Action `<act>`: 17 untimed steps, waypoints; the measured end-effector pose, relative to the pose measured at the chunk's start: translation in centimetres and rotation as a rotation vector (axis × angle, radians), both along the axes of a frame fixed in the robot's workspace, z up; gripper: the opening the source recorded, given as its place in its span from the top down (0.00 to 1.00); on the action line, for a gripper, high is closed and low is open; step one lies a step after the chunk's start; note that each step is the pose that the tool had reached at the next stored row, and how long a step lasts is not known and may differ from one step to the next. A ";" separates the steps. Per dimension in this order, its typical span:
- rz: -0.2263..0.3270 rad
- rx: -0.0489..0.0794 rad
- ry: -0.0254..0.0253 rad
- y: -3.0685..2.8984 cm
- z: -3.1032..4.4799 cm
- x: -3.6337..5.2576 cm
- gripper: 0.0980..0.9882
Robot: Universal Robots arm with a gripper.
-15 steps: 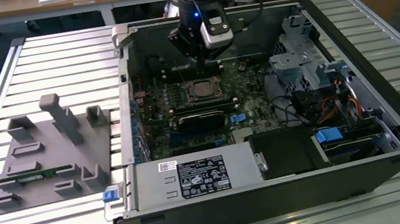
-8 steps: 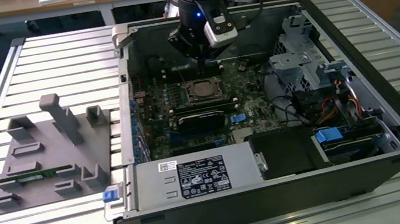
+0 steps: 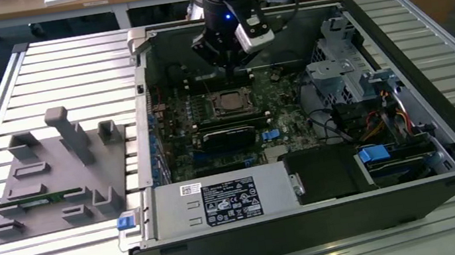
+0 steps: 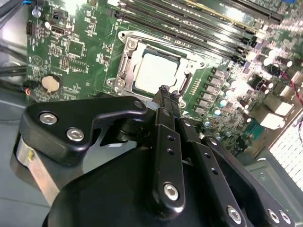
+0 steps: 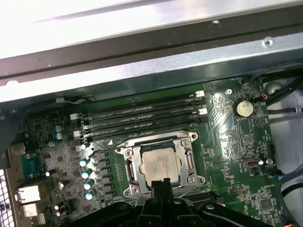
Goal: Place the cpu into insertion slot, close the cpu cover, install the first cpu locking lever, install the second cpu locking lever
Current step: 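Install the first cpu locking lever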
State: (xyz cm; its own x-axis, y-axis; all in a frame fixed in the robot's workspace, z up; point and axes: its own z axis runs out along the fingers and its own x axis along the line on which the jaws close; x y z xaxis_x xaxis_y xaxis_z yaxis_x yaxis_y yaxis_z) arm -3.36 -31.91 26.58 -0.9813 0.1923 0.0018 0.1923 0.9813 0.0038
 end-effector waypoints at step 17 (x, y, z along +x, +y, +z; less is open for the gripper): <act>0.169 0.010 -0.0182 0.00 -0.02 0.00 0.99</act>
